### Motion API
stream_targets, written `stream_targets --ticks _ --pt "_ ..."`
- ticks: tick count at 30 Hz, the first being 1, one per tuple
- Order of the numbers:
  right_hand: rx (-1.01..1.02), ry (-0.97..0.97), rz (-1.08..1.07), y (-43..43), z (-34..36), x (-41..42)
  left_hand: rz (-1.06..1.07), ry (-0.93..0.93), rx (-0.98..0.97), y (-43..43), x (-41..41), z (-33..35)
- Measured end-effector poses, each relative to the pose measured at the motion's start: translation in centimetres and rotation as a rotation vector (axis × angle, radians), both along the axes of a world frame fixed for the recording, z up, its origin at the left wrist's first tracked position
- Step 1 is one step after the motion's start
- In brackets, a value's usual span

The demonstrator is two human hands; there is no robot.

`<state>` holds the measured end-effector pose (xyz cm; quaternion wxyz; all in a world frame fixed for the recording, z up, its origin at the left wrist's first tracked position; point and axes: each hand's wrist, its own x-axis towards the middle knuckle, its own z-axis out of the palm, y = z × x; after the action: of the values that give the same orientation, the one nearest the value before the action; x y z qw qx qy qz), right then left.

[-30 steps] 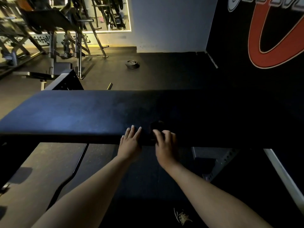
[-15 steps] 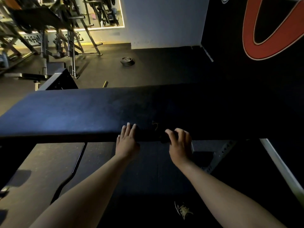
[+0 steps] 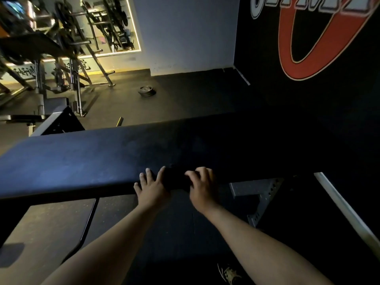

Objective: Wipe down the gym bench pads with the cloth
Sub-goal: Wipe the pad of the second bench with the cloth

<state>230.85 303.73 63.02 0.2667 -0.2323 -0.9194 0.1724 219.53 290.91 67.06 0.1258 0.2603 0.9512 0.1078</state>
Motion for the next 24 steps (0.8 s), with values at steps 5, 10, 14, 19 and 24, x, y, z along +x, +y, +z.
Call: stream_targets --ticks 5,10,14,19,24 --pt "-0.086 0.107 -0.338 3.0 0.0 3.4 -0.008 -0.020 -0.032 1.0 0.4 -0.1" --pt "-0.127 -0.001 -0.232 -0.2 1.6 -0.2 -0.019 -0.008 -0.046 0.7 0.7 0.0" --pt "-0.111 -0.126 -0.034 -1.2 3.3 -3.4 -0.116 0.081 -0.024 1.0 0.6 0.1" --pt "-0.127 -0.095 -0.241 3.8 3.6 -0.9 -0.220 0.131 0.050 2.2 1.4 -0.5" --pt "-0.113 -0.083 -0.452 7.3 3.0 1.5 -0.207 0.144 0.048 2.1 0.7 -0.8"
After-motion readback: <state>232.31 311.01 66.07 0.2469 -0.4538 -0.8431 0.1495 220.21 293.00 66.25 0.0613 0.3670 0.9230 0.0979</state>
